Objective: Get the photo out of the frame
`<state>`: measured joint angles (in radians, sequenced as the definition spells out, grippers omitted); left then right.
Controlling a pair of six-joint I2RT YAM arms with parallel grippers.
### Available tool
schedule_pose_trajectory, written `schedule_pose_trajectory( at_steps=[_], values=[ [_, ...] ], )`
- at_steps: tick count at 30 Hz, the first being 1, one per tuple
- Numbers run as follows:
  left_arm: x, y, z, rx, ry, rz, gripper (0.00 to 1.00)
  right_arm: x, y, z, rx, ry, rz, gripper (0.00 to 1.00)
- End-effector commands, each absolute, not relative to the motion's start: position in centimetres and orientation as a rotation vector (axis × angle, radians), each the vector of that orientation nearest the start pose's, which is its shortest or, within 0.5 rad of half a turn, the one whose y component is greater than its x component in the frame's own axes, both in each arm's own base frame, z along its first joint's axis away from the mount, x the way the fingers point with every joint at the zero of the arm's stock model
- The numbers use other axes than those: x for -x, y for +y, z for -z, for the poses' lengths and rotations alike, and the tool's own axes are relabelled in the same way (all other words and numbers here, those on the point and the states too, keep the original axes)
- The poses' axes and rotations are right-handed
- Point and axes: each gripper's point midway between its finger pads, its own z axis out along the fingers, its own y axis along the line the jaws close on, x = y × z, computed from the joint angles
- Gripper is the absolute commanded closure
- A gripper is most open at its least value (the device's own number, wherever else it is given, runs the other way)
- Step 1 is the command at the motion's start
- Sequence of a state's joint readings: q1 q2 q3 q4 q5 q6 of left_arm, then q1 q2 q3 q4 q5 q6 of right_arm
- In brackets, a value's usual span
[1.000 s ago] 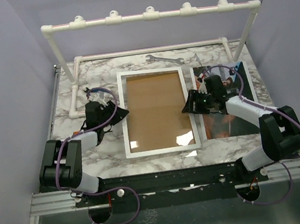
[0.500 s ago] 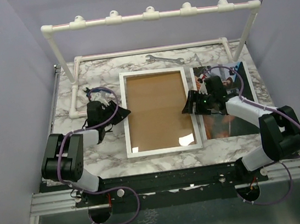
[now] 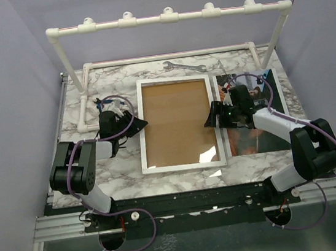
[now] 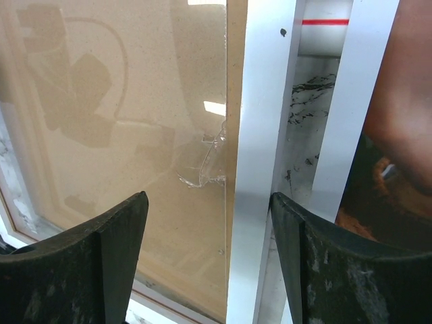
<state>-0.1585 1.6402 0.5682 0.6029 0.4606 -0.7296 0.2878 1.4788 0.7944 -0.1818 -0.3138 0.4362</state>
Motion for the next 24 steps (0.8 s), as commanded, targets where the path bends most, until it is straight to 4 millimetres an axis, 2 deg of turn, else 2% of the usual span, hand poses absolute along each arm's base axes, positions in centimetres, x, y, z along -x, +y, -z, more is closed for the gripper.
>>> schedule_pose_trajectory(
  at_steps=[1, 4, 10, 12, 16, 19, 21, 24],
  values=[
    [-37.9, -17.0, -7.6, 0.286, 2.082, 1.052, 0.79, -31.3, 16.4, -6.2, -0.029, 2.523, -0.668, 0.22],
    [-37.8, -16.8, -8.0, 0.303, 2.068, 1.045, 0.79, -31.4, 16.4, -6.3, -0.02, 2.52, -0.665, 0.24],
    [-36.2, -16.0, -8.1, 0.332, 2.086, 1.001, 0.7, -31.6, 16.2, -6.5, -0.003, 2.518, -0.645, 0.43],
    [-35.7, -15.4, -7.8, 0.339, 2.106, 0.954, 0.61, -31.5, 16.3, -6.7, 0.009, 2.517, -0.654, 0.46],
    [-35.4, -14.0, -6.9, 0.343, 2.163, 0.826, 0.31, -31.0, 16.6, -6.7, 0.009, 2.518, -0.687, 0.47],
    [-35.6, -13.2, -7.0, 0.348, 2.181, 0.757, 0.11, -30.8, 16.8, -6.5, 0.006, 2.52, -0.709, 0.46],
    [-35.8, -12.4, -7.1, 0.37, 2.187, 0.699, 0.05, -30.7, 16.9, -6.3, 0.002, 2.523, -0.719, 0.43],
    [-35.8, -11.1, -7.8, 0.402, 2.177, 0.612, 0.04, -30.6, 16.9, -5.9, -0.008, 2.53, -0.718, 0.22]
  ],
)
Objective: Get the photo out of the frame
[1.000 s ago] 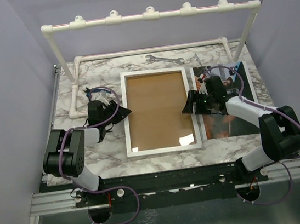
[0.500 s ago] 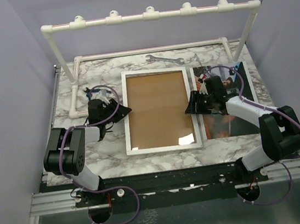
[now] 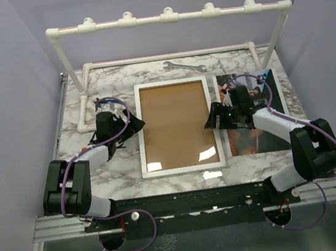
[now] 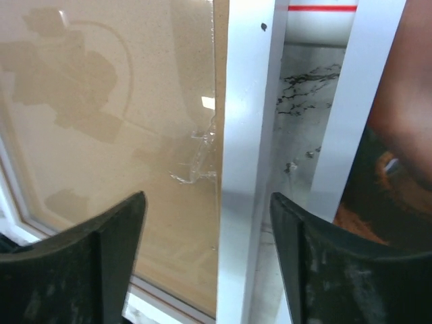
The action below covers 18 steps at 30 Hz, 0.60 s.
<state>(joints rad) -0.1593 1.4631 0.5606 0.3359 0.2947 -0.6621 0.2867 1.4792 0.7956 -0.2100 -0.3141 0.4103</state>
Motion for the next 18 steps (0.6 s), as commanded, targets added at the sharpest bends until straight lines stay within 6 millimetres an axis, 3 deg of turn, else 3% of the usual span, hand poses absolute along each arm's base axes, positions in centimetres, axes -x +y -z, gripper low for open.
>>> schedule_pose_trajectory(
  at_steps=[1, 4, 6, 18],
  values=[
    [-35.7, -10.7, -7.9, 0.415, 2.176, 0.587, 0.04, -30.5, 16.8, -5.7, -0.009, 2.533, -0.718, 0.17],
    [-35.1, -9.9, -8.2, 0.442, 2.172, 0.538, 0.04, -30.3, 17.1, -4.9, -0.009, 2.548, -0.731, 0.14],
    [-34.6, -9.6, -8.3, 0.45, 2.168, 0.529, 0.04, -30.1, 17.5, -4.5, -0.014, 2.553, -0.77, 0.19],
    [-33.1, -7.4, -10.0, 0.514, 2.092, 0.435, 0.04, -29.7, 22.0, -5.3, 0.02, 2.525, -0.914, 0.23]
  ],
)
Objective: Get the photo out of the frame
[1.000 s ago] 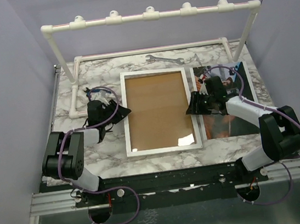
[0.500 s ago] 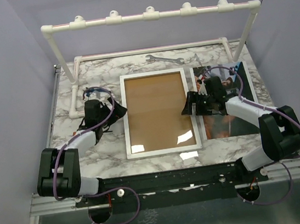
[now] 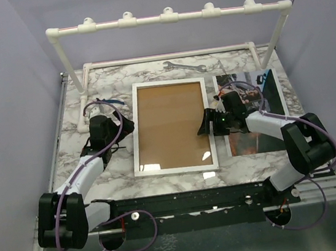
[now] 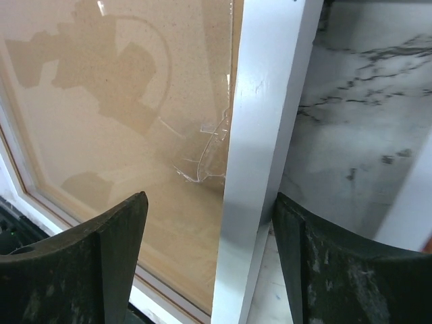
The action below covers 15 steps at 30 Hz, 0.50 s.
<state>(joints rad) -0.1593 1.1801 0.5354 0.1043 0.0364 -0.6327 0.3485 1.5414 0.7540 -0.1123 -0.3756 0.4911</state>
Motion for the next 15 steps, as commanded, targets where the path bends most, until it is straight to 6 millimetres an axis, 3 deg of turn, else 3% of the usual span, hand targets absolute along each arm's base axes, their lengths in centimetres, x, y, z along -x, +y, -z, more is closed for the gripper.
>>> schedule_pose_trajectory(
  at_steps=[1, 3, 8, 12, 15],
  values=[
    [-33.1, -7.4, -10.0, 0.515, 2.092, 0.432, 0.04, -29.8, 22.1, -5.4, 0.022, 2.526, -0.912, 0.23],
    [-33.0, -7.4, -10.0, 0.512, 2.091, 0.432, 0.04, -30.2, 21.8, -5.5, 0.011, 2.526, -0.874, 0.21],
    [-32.5, -7.5, -10.1, 0.503, 2.087, 0.445, 0.04, -31.5, 18.7, -6.9, -0.027, 2.463, -0.642, 0.02],
    [-32.0, -7.0, -11.2, 0.499, 2.038, 0.436, 0.03, -32.0, 15.9, -9.9, -0.047, 2.322, -0.511, 0.01],
    [-31.6, -7.4, -13.3, 0.419, 1.962, 0.455, 0.01, -32.3, 13.7, -12.8, -0.072, 2.171, -0.413, 0.01]
  ],
)
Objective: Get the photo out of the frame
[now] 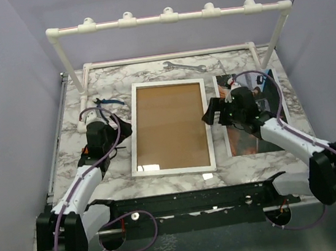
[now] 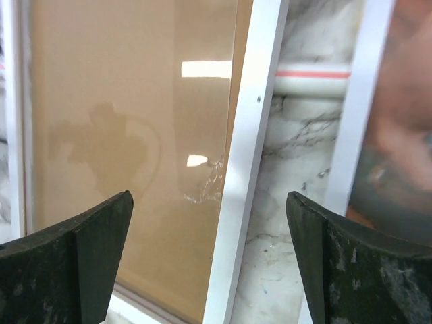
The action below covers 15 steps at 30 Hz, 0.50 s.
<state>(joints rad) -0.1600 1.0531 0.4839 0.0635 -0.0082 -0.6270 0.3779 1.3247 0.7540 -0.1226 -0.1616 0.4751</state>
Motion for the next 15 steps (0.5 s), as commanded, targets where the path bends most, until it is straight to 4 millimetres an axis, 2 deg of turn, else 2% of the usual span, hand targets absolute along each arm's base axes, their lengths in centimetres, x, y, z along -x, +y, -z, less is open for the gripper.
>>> schedule_pose_trajectory(
  at_steps=[1, 5, 9, 11, 15],
  values=[
    [-31.4, -7.4, -14.0, 0.404, 1.932, 0.457, 0.01, -32.4, 13.0, -14.1, -0.078, 2.107, -0.391, 0.01],
    [-30.9, -6.9, -17.5, 0.389, 1.793, 0.458, 0.01, -32.5, 11.3, -18.5, -0.067, 1.867, -0.347, 0.0],
    [-31.1, -5.4, -19.5, 0.425, 1.701, 0.395, 0.01, -32.0, 10.5, -21.0, -0.017, 1.734, -0.314, 0.0],
    [-31.3, -4.3, -19.8, 0.473, 1.667, 0.351, 0.01, -31.7, 10.6, -21.3, 0.103, 1.698, -0.271, 0.01],
    [-32.0, -3.8, -19.6, 0.511, 1.613, 0.346, 0.01, -31.9, 9.1, -21.0, 0.035, 1.682, -0.209, 0.03]
  ],
)
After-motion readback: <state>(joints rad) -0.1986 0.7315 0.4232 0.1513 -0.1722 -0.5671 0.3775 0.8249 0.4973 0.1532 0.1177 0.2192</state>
